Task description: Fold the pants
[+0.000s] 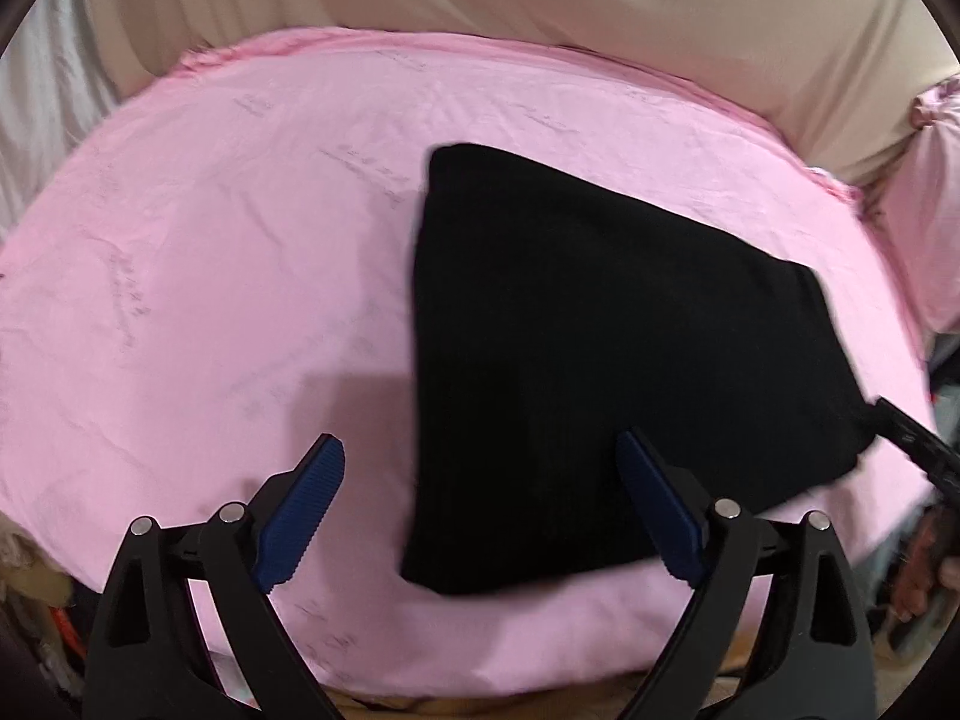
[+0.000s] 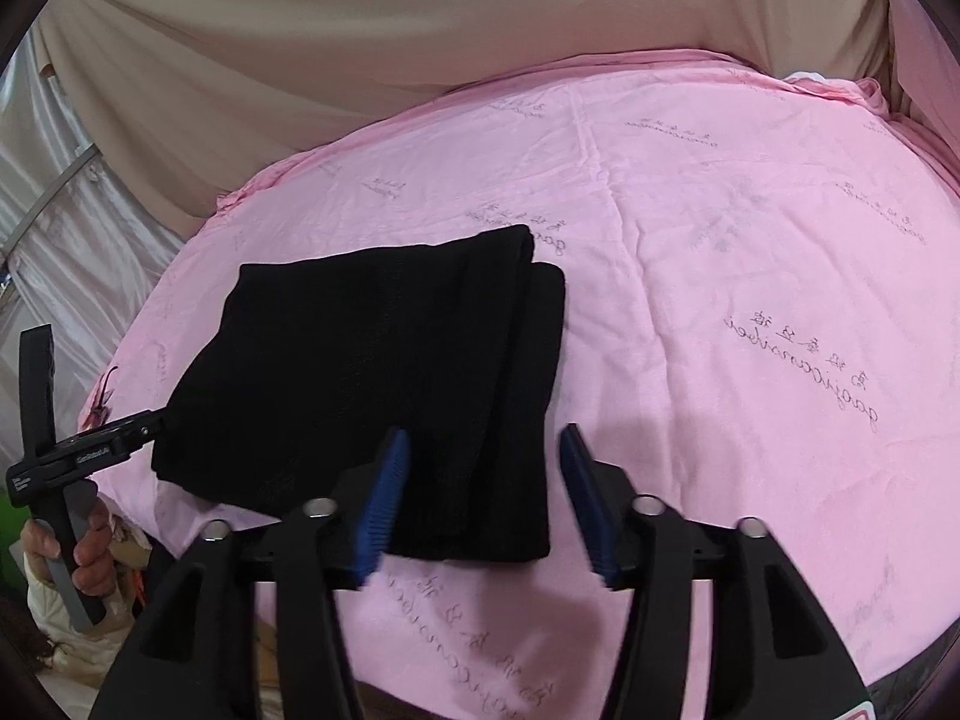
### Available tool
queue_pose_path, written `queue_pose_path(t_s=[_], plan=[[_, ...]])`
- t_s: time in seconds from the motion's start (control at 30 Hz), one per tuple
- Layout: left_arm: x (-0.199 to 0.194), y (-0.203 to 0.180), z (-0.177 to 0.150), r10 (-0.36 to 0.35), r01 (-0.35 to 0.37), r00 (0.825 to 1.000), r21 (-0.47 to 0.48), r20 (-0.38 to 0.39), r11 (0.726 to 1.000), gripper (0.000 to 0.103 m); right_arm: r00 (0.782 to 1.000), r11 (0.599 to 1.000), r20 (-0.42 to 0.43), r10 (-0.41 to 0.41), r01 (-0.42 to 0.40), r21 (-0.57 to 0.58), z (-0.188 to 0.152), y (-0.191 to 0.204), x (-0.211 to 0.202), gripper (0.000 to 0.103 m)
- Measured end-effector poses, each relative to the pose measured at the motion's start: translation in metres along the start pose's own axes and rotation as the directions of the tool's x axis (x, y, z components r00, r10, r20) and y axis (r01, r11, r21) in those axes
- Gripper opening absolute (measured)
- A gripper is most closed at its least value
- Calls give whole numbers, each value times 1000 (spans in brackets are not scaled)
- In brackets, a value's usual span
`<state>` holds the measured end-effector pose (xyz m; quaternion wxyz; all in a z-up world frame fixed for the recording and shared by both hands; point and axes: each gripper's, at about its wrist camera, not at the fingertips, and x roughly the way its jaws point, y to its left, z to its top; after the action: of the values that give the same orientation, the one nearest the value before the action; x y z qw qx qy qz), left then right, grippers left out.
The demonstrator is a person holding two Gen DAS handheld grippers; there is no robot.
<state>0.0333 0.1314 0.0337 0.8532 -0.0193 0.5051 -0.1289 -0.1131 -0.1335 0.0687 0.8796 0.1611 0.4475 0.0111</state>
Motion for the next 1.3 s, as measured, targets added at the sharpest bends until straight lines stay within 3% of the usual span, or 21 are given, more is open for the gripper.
queue_pose_path(t_s=[0.1, 0.17, 0.23, 0.4, 0.47, 0.5, 0.53, 0.57, 0.63, 0.7, 0.77, 0.8, 0.83, 0.87, 0.9, 0.93, 1.0, 1.1, 1.17, 1.23, 1.3], plan=[[15, 6, -9, -103, 102, 992, -23, -78, 995, 91, 999, 1000, -50, 12, -11, 23, -8, -6, 8, 68], [33, 18, -12, -196, 182, 972, -110, -130, 977, 92, 994, 995, -80, 74, -68, 76, -12, -13, 16, 68], [39, 26, -10, -257, 236, 958, -162, -128, 958, 96, 989, 989, -91, 114, -105, 103, -11, -17, 20, 68], [51, 23, 7, -313, 294, 943, -159, -112, 943, 98, 966, 964, -129, 226, -202, 174, -2, -22, 45, 79], [56, 19, 13, -315, 300, 944, -141, -101, 944, 95, 961, 956, -127, 247, -220, 194, 2, -24, 58, 75], [56, 17, 16, -295, 282, 951, -130, -96, 951, 80, 959, 951, -113, 258, -232, 204, 4, -25, 62, 67], [56, 15, 19, -311, 298, 944, -123, -106, 947, 63, 954, 945, -105, 280, -254, 207, 5, -23, 62, 51], [53, 14, 20, -311, 297, 945, -128, -105, 946, 57, 955, 945, -90, 283, -262, 194, 6, -19, 55, 43], [33, 10, 19, -268, 260, 960, -96, -86, 961, 35, 957, 952, -68, 282, -270, 143, 7, -8, 35, 38], [6, 4, 12, -243, 239, 967, -62, -75, 969, 31, 954, 952, -64, 293, -286, 108, 4, 0, 15, 37], [-5, -1, 2, -234, 230, 966, -47, -109, 972, 33, 963, 966, -95, 252, -245, 81, -5, 2, 11, 38], [-1, -3, -2, -212, 209, 969, -35, -124, 977, 41, 967, 973, -119, 224, -215, 80, -10, -1, 17, 42], [9, -5, -8, -178, 176, 974, -24, -137, 984, 58, 970, 979, -148, 195, -184, 85, -16, -5, 28, 45], [17, -4, -9, -166, 164, 975, -27, -147, 986, 65, 965, 974, -160, 206, -188, 124, -22, -13, 39, 52], [28, -1, -10, -168, 161, 973, -57, -160, 985, 80, 959, 962, -147, 241, -216, 168, -23, -20, 42, 55], [34, 4, -9, -176, 161, 970, -99, -165, 982, 89, 951, 948, -144, 272, -240, 210, -23, -25, 43, 57], [40, 5, -6, -192, 172, 968, -130, -160, 977, 94, 949, 944, -142, 281, -246, 221, -23, -26, 44, 60], [45, -3, -3, -195, 183, 971, -94, -138, 979, 94, 953, 951, -147, 267, -236, 200, -22, -21, 48, 63], [47, -4, 1, -207, 197, 972, -96, -114, 976, 84, 951, 950, -142, 273, -244, 195, -21, -23, 52, 65], [49, 0, 3, -259, 243, 960, -140, -111, 960, 60, 951, 948, -134, 278, -249, 199, -21, -23, 54, 64], [46, 5, 5, -284, 265, 952, -160, -111, 951, 50, 954, 951, -121, 273, -249, 184, -21, -20, 56, 48]])
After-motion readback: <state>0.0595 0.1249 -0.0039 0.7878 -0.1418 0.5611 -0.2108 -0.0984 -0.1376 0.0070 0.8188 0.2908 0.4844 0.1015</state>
